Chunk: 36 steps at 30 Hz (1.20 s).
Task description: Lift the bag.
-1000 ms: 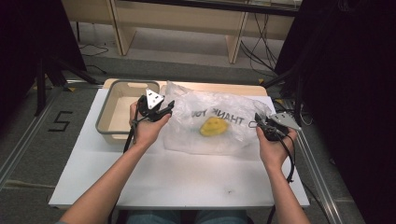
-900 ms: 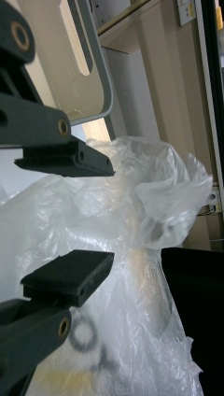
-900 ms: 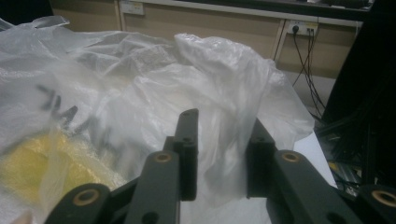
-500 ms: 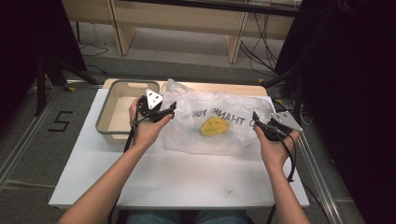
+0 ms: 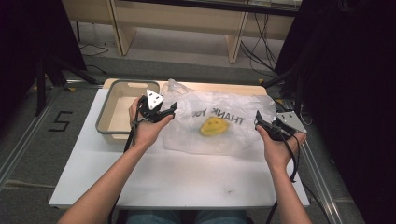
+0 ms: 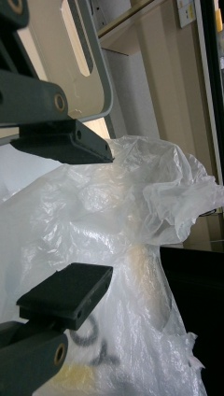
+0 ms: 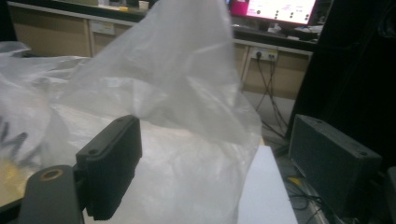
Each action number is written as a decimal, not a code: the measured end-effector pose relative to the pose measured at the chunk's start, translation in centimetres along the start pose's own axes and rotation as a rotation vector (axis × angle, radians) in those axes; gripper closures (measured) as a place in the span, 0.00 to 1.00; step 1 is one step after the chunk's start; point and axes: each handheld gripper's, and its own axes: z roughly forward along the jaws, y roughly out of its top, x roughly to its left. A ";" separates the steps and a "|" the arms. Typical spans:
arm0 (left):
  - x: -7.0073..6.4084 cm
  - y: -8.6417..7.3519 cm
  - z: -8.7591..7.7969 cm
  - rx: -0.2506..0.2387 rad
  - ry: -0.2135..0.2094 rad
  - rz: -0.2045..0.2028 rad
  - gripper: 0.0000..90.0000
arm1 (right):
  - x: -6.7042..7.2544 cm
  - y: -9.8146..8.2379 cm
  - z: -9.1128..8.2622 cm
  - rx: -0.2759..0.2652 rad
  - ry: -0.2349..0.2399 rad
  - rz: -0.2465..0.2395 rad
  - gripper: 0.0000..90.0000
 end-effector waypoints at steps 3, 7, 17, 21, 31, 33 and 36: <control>-0.1 0.1 -0.2 -0.001 -0.004 0.000 0.42 | 0.2 0.0 -0.1 -0.002 0.023 0.001 0.20; -0.2 0.2 -0.5 -0.001 -0.012 0.004 0.41 | 0.4 0.2 -0.5 -0.016 0.052 0.001 0.20; -0.3 0.3 -1.4 0.008 -0.030 0.006 0.39 | 0.0 0.2 -1.6 -0.004 0.094 0.030 0.22; -0.3 0.1 -1.6 0.021 -0.036 0.002 0.38 | -0.1 0.1 -2.0 0.008 0.105 0.027 0.23; -0.5 -0.1 -1.9 0.048 -0.050 0.006 0.37 | -0.2 -0.2 -2.3 0.028 0.129 0.022 0.26; -0.5 -0.1 -2.0 0.054 -0.052 0.011 0.37 | -0.1 -0.3 -2.3 0.030 0.132 0.021 0.26; -0.6 -0.1 -2.1 0.057 -0.056 0.012 0.36 | -0.1 -0.3 -2.5 0.032 0.137 0.020 0.27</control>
